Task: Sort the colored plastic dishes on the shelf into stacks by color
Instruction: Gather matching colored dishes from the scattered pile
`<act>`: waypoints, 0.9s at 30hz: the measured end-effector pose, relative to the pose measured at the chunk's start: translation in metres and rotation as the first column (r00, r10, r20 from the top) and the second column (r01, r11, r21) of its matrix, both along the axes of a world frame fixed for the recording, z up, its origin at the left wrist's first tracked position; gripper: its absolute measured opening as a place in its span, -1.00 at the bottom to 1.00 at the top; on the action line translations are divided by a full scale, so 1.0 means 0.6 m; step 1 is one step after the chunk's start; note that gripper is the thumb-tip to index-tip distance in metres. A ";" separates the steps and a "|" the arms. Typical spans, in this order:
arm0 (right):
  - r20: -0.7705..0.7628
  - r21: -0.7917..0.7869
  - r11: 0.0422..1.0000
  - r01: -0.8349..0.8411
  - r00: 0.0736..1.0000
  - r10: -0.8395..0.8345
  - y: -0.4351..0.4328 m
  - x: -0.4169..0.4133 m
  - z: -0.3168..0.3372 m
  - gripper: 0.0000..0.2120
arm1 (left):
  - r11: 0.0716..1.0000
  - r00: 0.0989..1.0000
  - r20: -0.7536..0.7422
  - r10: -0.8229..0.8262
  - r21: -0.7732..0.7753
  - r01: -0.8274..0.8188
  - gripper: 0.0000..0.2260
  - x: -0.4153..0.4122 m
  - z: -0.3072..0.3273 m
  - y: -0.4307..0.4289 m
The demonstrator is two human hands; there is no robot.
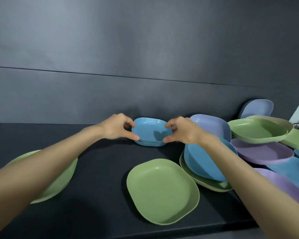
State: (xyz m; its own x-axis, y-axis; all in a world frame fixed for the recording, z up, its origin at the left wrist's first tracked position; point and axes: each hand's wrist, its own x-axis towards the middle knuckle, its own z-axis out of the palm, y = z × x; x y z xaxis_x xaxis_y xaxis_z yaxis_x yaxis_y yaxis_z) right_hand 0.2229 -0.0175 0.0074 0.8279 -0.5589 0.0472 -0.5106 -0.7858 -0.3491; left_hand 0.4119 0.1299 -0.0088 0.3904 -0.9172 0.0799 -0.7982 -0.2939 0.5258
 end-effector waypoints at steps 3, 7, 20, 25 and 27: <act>-0.022 0.001 1.000 0.001 1.000 -0.001 -0.002 0.006 -0.006 -0.42 | 0.999 0.999 0.035 -0.025 0.048 0.023 -0.36 0.004 -0.007 -0.004; -0.052 0.006 1.000 -0.003 0.999 0.004 -0.003 0.008 -0.008 -0.42 | 0.991 0.996 0.065 -0.056 0.123 0.047 -0.33 0.011 -0.014 -0.003; 0.187 -0.122 0.987 0.107 0.979 -0.084 0.016 -0.127 0.037 -0.44 | 0.987 0.986 0.111 -0.127 -0.086 0.137 -0.49 -0.076 0.046 -0.007; 0.191 -0.039 0.986 0.165 0.969 -0.155 0.016 -0.226 0.022 -0.31 | 0.975 0.978 0.084 -0.193 -0.097 0.201 -0.51 -0.150 0.041 -0.040; 0.183 0.004 0.985 0.173 0.968 -0.171 0.017 -0.257 0.012 -0.23 | 0.975 0.975 0.081 -0.208 -0.063 0.213 -0.48 -0.179 0.036 -0.053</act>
